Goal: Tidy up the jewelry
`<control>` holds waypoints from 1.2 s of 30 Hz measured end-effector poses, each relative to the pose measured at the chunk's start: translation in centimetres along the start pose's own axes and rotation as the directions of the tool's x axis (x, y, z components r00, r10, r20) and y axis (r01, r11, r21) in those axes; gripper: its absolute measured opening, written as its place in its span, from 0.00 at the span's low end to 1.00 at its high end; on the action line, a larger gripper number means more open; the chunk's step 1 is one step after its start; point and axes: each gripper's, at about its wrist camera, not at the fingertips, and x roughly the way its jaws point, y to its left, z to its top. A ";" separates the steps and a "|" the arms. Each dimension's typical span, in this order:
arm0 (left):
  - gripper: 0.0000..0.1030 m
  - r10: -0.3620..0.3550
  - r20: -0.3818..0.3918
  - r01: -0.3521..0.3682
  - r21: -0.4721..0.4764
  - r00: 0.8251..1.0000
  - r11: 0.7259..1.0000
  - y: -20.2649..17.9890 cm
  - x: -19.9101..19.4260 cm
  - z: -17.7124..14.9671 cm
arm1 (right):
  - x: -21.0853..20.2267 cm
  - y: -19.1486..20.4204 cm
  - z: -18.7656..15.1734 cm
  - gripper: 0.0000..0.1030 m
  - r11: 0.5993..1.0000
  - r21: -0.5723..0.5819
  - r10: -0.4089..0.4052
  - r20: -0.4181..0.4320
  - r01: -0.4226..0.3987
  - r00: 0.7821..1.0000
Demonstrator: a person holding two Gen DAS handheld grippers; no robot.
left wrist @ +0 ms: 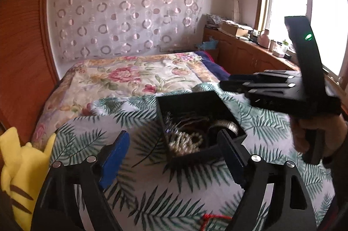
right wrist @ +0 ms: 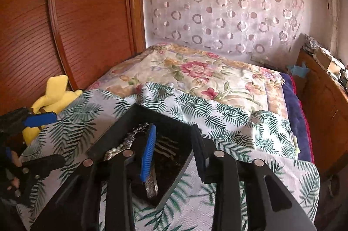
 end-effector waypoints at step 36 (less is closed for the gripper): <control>0.92 0.029 -0.054 -0.034 -0.083 0.998 0.996 4.2 -6.6 -11.3 | -2.2 13.8 -13.2 0.21 0.951 -0.067 0.280 -0.238 -0.303 0.930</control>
